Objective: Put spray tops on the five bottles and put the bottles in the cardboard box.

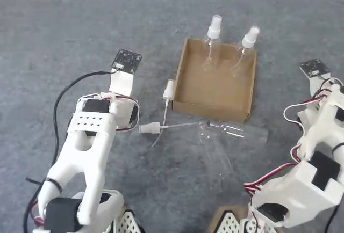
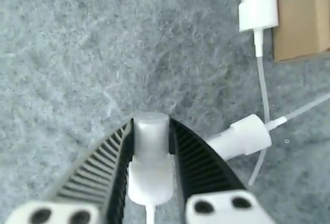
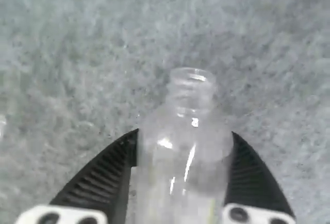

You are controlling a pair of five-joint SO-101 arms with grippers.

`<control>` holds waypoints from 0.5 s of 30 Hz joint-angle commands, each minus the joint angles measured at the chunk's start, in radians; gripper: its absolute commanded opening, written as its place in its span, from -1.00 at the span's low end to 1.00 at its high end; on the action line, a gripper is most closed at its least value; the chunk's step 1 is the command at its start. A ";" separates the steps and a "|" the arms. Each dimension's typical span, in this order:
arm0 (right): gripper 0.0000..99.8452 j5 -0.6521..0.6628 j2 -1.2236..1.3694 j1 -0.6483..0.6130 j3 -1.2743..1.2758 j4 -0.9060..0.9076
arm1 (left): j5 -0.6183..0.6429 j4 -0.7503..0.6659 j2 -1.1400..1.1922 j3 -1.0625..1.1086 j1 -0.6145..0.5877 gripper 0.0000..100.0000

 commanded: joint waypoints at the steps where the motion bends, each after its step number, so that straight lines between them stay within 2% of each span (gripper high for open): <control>1: -0.50 -0.014 -0.008 -0.012 -0.017 0.031 | 0.009 -0.023 -0.057 -0.008 0.002 -0.98; 4: -0.50 -0.020 -0.022 -0.030 -0.037 0.050 | 0.009 -0.023 -0.057 -0.008 0.002 -0.98; 15: -0.49 -0.130 0.048 -0.084 -0.348 0.259 | 0.009 -0.025 -0.057 -0.008 0.002 -0.98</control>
